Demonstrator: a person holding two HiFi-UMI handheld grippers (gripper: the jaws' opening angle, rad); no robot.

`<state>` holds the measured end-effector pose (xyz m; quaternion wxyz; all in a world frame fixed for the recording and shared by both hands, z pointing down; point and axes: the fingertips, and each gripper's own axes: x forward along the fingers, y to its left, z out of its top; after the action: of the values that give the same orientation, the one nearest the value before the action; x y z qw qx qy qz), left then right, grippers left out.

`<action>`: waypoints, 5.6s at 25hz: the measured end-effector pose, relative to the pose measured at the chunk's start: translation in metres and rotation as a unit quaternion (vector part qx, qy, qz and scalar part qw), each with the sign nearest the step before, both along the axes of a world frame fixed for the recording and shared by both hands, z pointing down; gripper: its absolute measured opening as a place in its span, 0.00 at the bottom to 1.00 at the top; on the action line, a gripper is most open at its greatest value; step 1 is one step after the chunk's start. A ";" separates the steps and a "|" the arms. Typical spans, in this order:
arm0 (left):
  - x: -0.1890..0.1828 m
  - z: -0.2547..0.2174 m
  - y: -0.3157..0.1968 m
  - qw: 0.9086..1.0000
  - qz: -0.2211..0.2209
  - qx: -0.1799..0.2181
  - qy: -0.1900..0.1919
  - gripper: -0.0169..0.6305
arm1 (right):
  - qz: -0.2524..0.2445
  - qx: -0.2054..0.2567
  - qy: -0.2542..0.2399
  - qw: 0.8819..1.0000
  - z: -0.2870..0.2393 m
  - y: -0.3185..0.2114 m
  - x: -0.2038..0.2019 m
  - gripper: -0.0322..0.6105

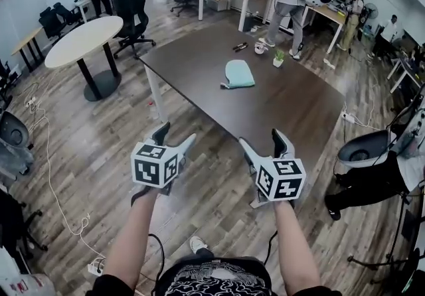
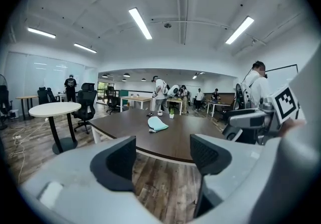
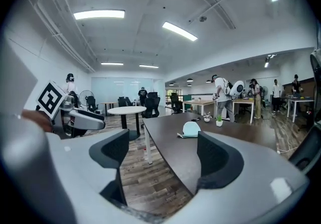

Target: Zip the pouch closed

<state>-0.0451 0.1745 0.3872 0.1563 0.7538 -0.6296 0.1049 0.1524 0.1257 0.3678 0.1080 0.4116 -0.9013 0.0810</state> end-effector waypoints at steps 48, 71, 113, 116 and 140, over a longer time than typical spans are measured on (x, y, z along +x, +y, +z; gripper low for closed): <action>-0.020 0.045 -0.283 0.997 0.076 -0.025 0.012 0.77 | 0.092 -0.038 -0.003 0.995 0.044 -0.253 -0.019 0.73; -0.011 0.053 -0.448 0.996 0.080 -0.044 -0.004 0.77 | 0.108 -0.069 0.001 0.992 0.066 -0.420 -0.007 0.73; -0.013 0.096 -0.511 0.921 0.382 -0.078 -0.014 0.77 | 0.352 -0.083 -0.001 0.932 0.093 -0.395 -0.051 0.72; -0.012 0.106 -0.502 0.910 0.404 -0.092 -0.013 0.77 | 0.356 -0.088 -0.002 0.930 0.098 -0.391 -0.058 0.71; 0.005 0.211 -0.459 0.823 0.530 -0.168 -0.117 0.67 | 0.360 -0.143 -0.016 0.922 0.163 -0.374 -0.094 0.64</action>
<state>-0.0398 -0.2846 0.5983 0.1263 0.9155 -0.1198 0.3627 0.0580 -0.2479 0.5306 0.1152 0.6870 -0.6730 0.2486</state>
